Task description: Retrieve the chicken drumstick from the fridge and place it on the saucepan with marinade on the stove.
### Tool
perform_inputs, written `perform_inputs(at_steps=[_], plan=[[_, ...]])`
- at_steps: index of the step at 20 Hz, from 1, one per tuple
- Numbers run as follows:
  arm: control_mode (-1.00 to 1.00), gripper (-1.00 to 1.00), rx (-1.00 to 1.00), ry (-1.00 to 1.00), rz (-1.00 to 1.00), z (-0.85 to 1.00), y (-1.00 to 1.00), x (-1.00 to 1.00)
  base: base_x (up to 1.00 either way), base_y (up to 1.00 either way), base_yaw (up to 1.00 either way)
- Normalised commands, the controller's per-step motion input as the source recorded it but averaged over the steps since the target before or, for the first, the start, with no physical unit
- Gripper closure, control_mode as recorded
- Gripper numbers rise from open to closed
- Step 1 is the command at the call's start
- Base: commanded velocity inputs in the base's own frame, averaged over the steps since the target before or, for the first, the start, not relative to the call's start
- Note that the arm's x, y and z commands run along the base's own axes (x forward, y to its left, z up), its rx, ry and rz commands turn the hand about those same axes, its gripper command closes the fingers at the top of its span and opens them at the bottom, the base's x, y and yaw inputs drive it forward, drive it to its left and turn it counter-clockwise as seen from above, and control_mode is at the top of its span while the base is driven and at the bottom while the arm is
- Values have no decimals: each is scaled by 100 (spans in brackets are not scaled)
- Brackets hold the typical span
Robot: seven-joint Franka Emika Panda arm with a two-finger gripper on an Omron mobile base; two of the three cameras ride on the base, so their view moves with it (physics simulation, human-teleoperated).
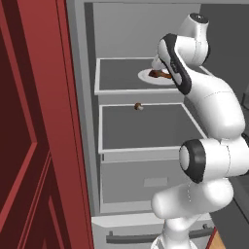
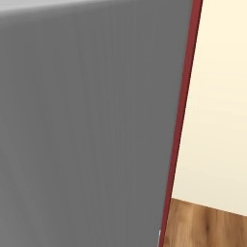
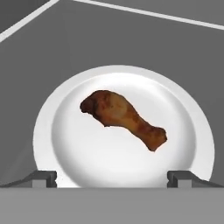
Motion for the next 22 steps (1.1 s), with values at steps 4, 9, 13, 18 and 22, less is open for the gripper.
perform_inputs(at_steps=[4,9,13,18,22], plan=[[-100,-100,1,0,15,-16,-30,36,0,0,0],[-100,-100,0,1,10,-26,-3,43,0,0,0],[-100,-100,0,5,7,-25,0,36,0,0,0],[-100,-100,0,7,9,-23,0,37,0,0,0],[-100,-100,0,10,11,-20,0,36,0,0,0]])
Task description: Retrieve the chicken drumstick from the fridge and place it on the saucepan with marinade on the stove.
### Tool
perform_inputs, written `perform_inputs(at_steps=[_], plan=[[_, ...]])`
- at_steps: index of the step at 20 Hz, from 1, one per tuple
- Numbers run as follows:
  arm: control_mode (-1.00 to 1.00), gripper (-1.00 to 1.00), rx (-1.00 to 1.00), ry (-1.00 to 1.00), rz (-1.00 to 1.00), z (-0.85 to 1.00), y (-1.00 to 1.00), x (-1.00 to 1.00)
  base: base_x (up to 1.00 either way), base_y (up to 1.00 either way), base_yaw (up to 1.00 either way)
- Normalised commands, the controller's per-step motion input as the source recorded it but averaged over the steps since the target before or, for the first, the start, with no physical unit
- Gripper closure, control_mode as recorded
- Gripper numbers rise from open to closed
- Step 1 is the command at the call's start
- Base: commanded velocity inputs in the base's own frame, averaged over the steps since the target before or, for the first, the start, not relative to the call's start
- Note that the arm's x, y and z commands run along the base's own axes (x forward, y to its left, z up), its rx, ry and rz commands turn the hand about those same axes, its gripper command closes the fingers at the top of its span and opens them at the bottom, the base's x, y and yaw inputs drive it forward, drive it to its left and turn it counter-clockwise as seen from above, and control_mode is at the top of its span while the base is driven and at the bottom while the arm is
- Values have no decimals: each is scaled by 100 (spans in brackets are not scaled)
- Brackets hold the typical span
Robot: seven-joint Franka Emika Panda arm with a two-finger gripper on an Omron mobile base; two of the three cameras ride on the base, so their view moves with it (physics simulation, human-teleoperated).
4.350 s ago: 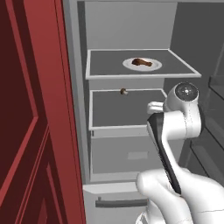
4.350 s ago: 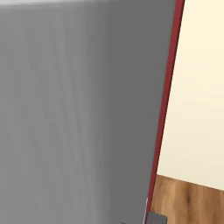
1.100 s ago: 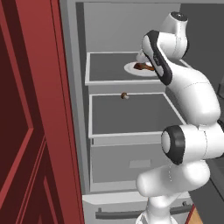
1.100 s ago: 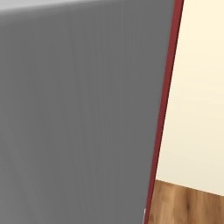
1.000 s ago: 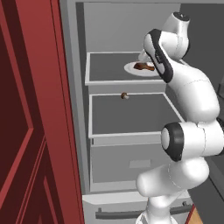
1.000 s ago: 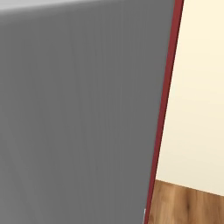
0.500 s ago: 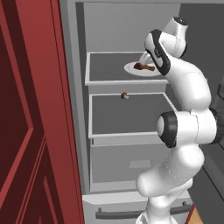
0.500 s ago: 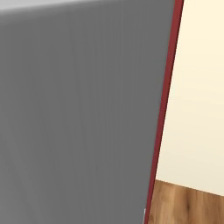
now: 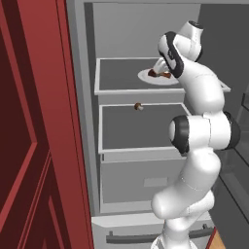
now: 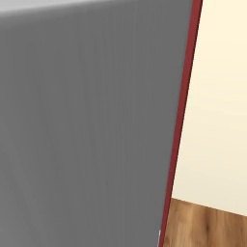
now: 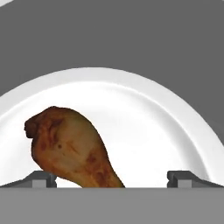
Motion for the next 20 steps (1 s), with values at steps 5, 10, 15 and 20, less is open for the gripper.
perform_inputs(at_steps=[5,10,15,20], plan=[[-100,-100,0,9,17,-23,1,6,0,0,0],[-100,-100,0,0,27,-28,7,0,0,0,0],[-100,-100,0,0,26,-19,9,0,0,0,0],[-100,100,0,0,24,-6,19,0,0,0,0]])
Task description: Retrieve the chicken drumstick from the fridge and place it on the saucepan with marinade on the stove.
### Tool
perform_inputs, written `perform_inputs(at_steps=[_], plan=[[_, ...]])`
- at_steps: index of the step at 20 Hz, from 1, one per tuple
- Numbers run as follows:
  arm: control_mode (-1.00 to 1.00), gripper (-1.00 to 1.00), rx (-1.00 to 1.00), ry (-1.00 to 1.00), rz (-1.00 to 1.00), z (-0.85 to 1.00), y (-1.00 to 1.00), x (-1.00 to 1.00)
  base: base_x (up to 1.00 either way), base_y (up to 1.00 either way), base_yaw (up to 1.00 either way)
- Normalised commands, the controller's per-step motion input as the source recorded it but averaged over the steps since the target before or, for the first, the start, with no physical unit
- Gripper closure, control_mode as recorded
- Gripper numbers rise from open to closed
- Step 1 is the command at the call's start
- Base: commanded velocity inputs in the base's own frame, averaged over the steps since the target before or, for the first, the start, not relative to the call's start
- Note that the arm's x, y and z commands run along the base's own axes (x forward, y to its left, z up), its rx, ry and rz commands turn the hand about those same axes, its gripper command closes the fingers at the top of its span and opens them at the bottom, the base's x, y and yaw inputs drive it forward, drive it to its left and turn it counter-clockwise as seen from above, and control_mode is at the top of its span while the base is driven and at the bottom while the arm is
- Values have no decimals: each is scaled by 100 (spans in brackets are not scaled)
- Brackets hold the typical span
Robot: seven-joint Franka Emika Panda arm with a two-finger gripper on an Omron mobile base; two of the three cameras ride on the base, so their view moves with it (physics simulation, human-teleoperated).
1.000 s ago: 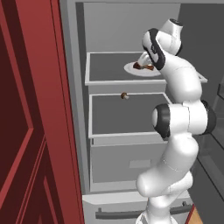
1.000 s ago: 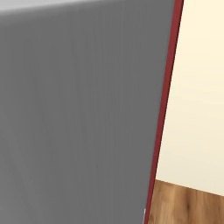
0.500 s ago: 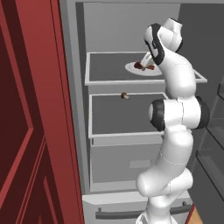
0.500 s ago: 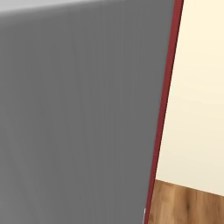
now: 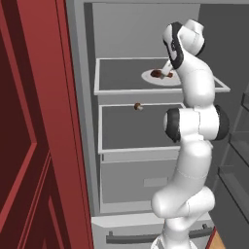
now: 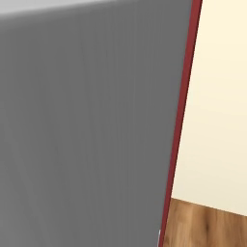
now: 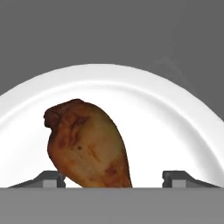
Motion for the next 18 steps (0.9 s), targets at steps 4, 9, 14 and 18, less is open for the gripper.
perform_inputs(at_steps=[4,9,14,18], plan=[[-100,100,0,0,13,-9,23,0,0,0,0],[-100,100,0,-4,-8,-7,16,6,0,0,0],[-100,100,0,-7,-34,0,40,13,0,0,0],[-100,100,0,0,-47,0,47,18,0,0,0]])
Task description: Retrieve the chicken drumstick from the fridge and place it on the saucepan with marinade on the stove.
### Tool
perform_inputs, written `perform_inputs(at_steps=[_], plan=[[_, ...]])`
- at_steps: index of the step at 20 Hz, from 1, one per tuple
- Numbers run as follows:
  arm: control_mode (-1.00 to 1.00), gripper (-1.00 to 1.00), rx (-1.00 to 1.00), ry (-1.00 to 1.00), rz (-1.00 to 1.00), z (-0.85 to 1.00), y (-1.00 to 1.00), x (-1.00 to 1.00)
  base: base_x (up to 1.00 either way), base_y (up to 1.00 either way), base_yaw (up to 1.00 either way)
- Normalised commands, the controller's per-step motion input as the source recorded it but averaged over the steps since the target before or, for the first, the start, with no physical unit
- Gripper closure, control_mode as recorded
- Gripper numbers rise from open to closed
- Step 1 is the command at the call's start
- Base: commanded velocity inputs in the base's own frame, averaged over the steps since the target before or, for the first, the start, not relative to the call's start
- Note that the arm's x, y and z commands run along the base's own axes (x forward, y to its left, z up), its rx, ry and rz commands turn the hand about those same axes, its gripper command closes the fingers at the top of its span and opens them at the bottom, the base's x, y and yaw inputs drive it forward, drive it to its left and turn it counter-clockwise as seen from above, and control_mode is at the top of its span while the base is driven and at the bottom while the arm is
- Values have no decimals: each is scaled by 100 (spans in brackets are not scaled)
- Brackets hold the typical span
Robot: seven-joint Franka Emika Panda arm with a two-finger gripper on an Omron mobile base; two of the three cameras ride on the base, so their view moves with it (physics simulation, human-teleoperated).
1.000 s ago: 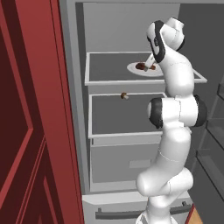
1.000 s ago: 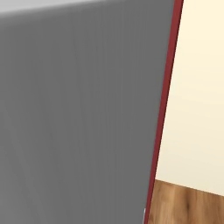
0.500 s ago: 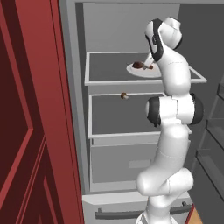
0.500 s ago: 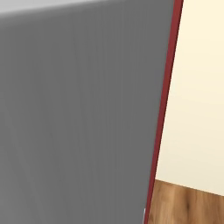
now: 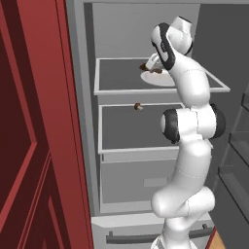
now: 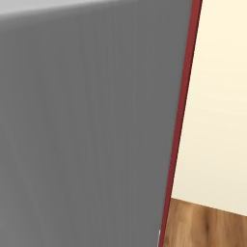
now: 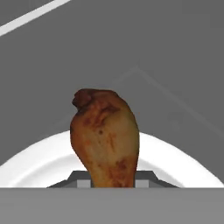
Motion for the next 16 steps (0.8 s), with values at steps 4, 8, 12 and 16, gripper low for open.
perform_inputs(at_steps=[4,8,12,16], plan=[[-100,100,0,-1,-52,6,23,0,0,0,0],[-100,100,0,0,-62,13,0,-8,0,0,0],[-100,100,0,-4,-66,8,0,-44,0,0,0],[-100,100,0,-17,-62,0,0,-68,0,0,0]])
